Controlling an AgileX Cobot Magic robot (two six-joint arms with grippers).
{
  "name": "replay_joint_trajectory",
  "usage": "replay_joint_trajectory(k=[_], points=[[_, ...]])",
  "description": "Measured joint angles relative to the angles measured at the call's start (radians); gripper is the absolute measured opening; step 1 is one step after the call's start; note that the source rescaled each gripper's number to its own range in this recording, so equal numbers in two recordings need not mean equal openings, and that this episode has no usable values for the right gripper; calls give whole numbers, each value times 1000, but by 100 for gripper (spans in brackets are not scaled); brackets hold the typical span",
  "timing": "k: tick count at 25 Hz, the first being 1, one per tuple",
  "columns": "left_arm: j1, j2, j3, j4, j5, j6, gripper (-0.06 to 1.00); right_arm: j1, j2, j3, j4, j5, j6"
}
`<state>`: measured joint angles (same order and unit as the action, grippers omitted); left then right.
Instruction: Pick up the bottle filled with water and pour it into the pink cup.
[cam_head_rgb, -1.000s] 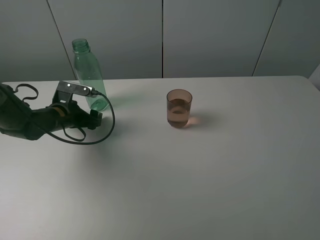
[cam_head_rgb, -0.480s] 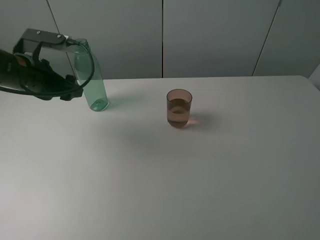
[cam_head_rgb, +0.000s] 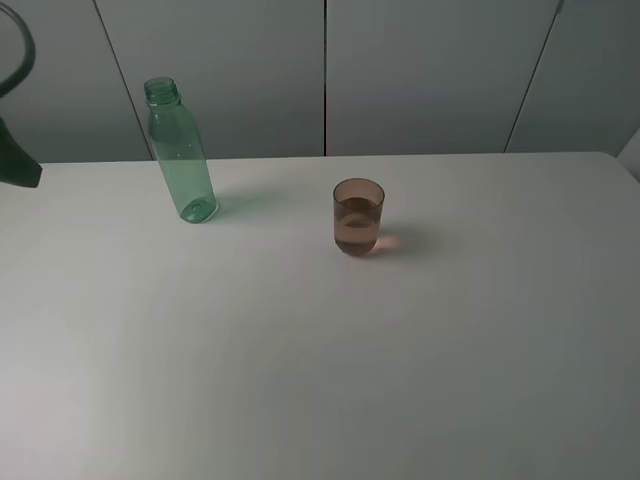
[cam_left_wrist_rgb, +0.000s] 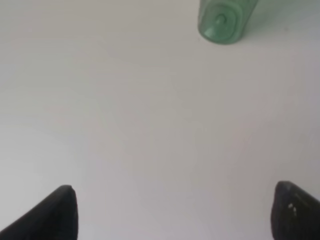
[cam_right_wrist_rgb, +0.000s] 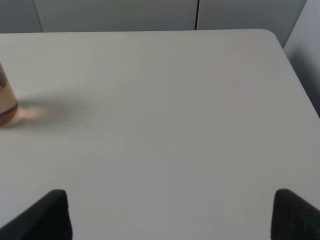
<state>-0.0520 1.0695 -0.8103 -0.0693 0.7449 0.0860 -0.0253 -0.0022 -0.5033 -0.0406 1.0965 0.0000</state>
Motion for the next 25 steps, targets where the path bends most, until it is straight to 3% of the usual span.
replay_joint_trajectory(k=[3,8,11,15,25], points=[[42,-162,70,-32,63,18,96,0,0,0,0,0,0],[49,-417,109,-45,259,20,96,0,0,0,0,0,0],[49,-558,143,-32,321,14,96,0,0,0,0,0,0],[49,-733,192,55,339,-45,96,0,0,0,0,0,0],[51,-1035,273,43,300,-58,96,0,0,0,0,0,0]])
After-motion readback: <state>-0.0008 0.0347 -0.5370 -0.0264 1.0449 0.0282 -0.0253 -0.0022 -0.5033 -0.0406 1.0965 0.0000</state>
